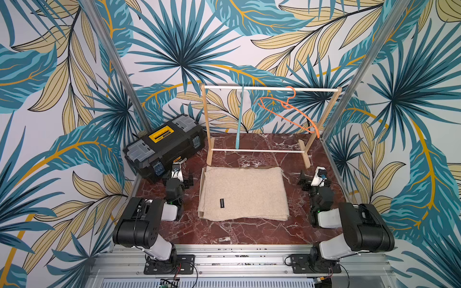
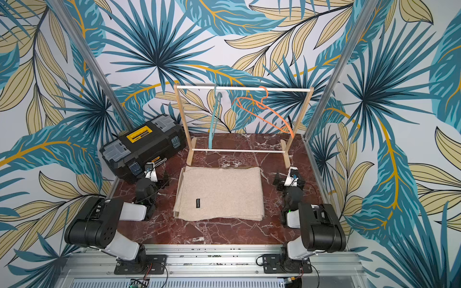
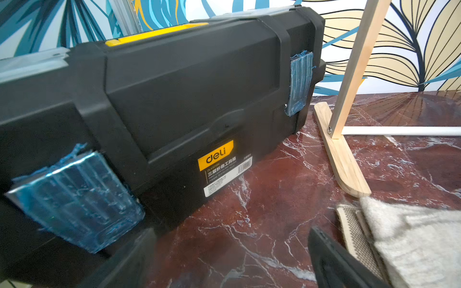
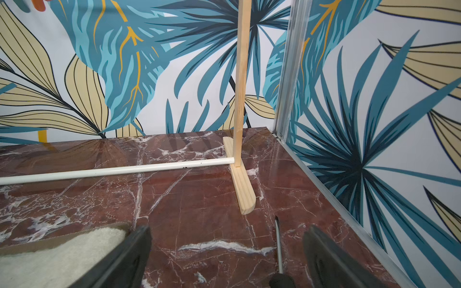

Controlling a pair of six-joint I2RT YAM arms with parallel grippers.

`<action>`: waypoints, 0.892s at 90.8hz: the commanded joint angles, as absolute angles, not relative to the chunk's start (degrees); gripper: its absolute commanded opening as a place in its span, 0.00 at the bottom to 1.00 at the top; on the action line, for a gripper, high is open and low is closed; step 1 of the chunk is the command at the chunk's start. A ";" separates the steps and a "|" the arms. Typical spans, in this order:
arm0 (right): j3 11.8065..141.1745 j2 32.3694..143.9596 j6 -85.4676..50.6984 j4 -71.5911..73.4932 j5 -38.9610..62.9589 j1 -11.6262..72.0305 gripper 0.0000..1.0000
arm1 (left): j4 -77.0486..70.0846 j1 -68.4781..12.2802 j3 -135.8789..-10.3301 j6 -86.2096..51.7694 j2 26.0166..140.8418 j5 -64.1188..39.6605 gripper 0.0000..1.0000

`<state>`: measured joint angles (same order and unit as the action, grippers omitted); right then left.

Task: Hang the scarf on the hanger
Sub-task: Pick up the hanger from the clothesline.

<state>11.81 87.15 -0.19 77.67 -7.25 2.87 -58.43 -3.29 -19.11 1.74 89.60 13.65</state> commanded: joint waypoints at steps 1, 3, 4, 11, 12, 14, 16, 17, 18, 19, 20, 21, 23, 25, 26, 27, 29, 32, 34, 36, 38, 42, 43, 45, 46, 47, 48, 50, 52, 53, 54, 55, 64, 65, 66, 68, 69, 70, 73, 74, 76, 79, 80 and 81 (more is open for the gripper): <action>12.11 87.45 0.00 78.27 -6.37 2.46 0.99 | -58.45 -3.34 -19.86 2.21 89.67 13.08 1.00; 12.06 87.45 0.00 78.23 -6.38 2.46 0.99 | -58.45 -3.34 -19.86 2.24 89.65 13.09 1.00; 12.05 87.45 0.00 78.23 -6.36 2.46 0.99 | -58.45 -3.34 -19.86 2.22 89.65 13.05 1.00; 12.04 87.45 0.00 78.26 -6.36 2.46 0.99 | -58.45 -3.34 -19.86 2.20 89.65 13.05 1.00; 12.04 87.45 0.00 78.24 -6.34 2.46 0.99 | -58.45 -3.38 -19.86 2.20 89.65 13.03 1.00; 12.04 87.45 0.00 78.24 -6.33 2.46 0.99 | -58.51 -3.35 -19.86 2.20 89.65 13.08 1.00; 12.04 87.43 0.00 78.27 -6.33 2.46 0.99 | -58.46 -3.34 -19.86 2.20 89.65 13.09 1.00; 12.04 87.44 0.00 78.29 -6.33 2.46 0.99 | -58.46 -3.39 -19.86 2.20 89.65 13.14 1.00; 12.08 87.40 0.00 78.26 -6.33 2.46 0.99 | -58.45 -3.36 -19.86 2.20 89.65 13.12 1.00; 12.11 87.43 0.00 78.28 -6.33 2.46 0.99 | -58.45 -3.35 -19.86 2.20 89.69 13.06 1.00; 12.07 87.44 0.00 78.30 -6.33 2.46 0.99 | -58.45 -3.35 -19.86 2.15 89.67 13.04 1.00; 12.06 87.40 0.00 78.30 -6.37 2.46 0.99 | -58.45 -3.34 -19.86 2.18 89.66 13.02 1.00; 12.05 87.46 0.00 78.31 -6.34 2.46 0.99 | -58.49 -3.34 -19.86 2.21 89.65 13.06 1.00; 12.04 87.39 0.00 78.27 -6.33 2.46 0.99 | -58.46 -3.38 -19.86 2.20 89.65 13.04 1.00; 12.04 87.42 0.00 78.29 -6.37 2.46 0.99 | -58.41 -3.41 -19.91 2.20 89.65 13.07 1.00; 12.04 87.39 0.00 78.30 -6.35 2.46 0.99 | -58.38 -3.37 -19.93 2.20 89.69 13.04 1.00; 12.04 87.37 0.00 78.31 -6.33 2.46 0.99 | -58.39 -3.35 -19.92 2.20 89.68 13.04 1.00; 12.05 87.38 0.00 78.30 -6.33 2.46 0.99 | -58.42 -3.34 -19.90 2.20 89.67 13.08 1.00; 12.04 87.45 0.00 78.31 -6.37 2.46 0.99 | -58.37 -3.34 -19.94 2.20 89.65 13.14 1.00; 12.09 87.45 0.00 78.29 -6.34 2.46 0.99 | -58.36 -3.34 -19.97 2.20 89.65 13.04 1.00; 12.12 87.45 0.00 78.24 -6.29 2.46 0.99 | -58.36 -3.34 -19.96 2.18 89.65 13.13 1.00; 12.13 87.45 -0.09 78.04 -6.27 2.46 0.99 | -58.43 -3.36 -19.95 2.20 89.71 13.10 1.00; 12.13 87.45 -0.09 78.04 -6.25 2.46 0.99 | -58.44 -3.35 -19.95 2.20 89.68 13.10 1.00; 12.13 87.50 -0.09 78.07 -6.24 2.42 0.99 | -58.38 -3.34 -19.95 2.20 89.66 13.12 1.00; 12.13 87.47 -0.09 78.15 -6.24 2.44 0.99 | -58.37 -3.39 -20.00 2.20 89.65 13.11 1.00; 12.13 87.46 -0.09 78.14 -6.24 2.45 0.99 | -58.36 -3.36 -19.97 2.15 89.65 13.10 1.00; 12.13 87.46 -0.04 78.14 -6.28 2.41 0.99 | -58.36 -3.40 -19.96 2.22 89.65 13.10 1.00; 12.13 87.45 -0.05 78.09 -6.25 2.45 0.99 | -58.36 -3.38 -19.95 2.20 89.65 13.14 1.00; 12.17 87.50 -0.08 77.97 -6.24 2.41 0.99 | -58.40 -3.35 -19.95 2.22 89.65 13.13 1.00; 12.19 87.47 -0.08 77.96 -6.24 2.44 0.99 | -58.38 -3.34 -19.95 2.21 89.65 13.11 1.00; 12.16 87.46 -0.09 77.96 -6.20 2.45 0.99 | -58.46 -3.34 -19.95 2.25 89.65 13.10 1.00; 12.15 87.41 -0.04 78.05 -6.31 2.46 0.99 | -58.50 -3.34 -19.95 2.22 89.56 13.14 1.00; 13.75 81.68 -1.75 72.82 -13.34 2.81 0.99 | -50.94 -4.09 -21.72 2.66 84.24 14.86 1.00; 14.74 80.22 -2.19 70.86 -14.23 2.81 0.99 | -49.29 -4.29 -22.15 2.96 82.72 15.07 1.00; 15.90 79.04 -2.81 67.07 -15.07 2.81 0.99 | -47.72 -4.56 -22.63 3.19 81.40 15.27 1.00; 18.12 76.56 -4.06 60.52 -16.71 2.81 0.99 | -44.78 -5.27 -23.70 3.83 79.30 15.77 1.00; 19.48 75.55 -4.76 57.59 -17.23 2.81 0.99 | -43.31 -5.58 -24.42 4.16 78.10 16.02 1.00; 20.68 74.77 -5.28 52.92 -17.58 2.81 0.99 | -40.73 -5.91 -24.95 4.32 77.15 16.18 1.00; 25.94 73.05 -6.33 41.97 -18.05 2.79 0.99 | -35.02 -6.88 -26.56 4.53 73.32 16.29 1.00; 27.56 72.65 -6.50 38.61 -17.99 2.80 0.99 | -33.24 -7.13 -27.61 4.55 71.68 16.32 1.00; 29.59 72.04 -7.10 32.44 -17.94 2.81 0.99 | -29.73 -7.69 -29.14 4.48 69.14 16.56 1.00; 34.81 71.04 -10.12 23.84 -19.85 2.89 0.99 | -24.68 -8.69 -32.47 3.72 65.78 17.37 1.00; 34.81 71.04 -10.12 23.84 -19.85 2.89 0.99 | -22.31 -8.96 -33.59 3.09 64.88 17.56 1.00; 36.89 70.67 -12.35 20.35 -21.42 2.90 0.99 | -19.99 -9.14 -34.73 2.78 63.95 17.70 1.00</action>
<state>26.30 75.05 -4.38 48.45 -14.17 2.90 -38.85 -6.92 -25.28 3.18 74.43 15.51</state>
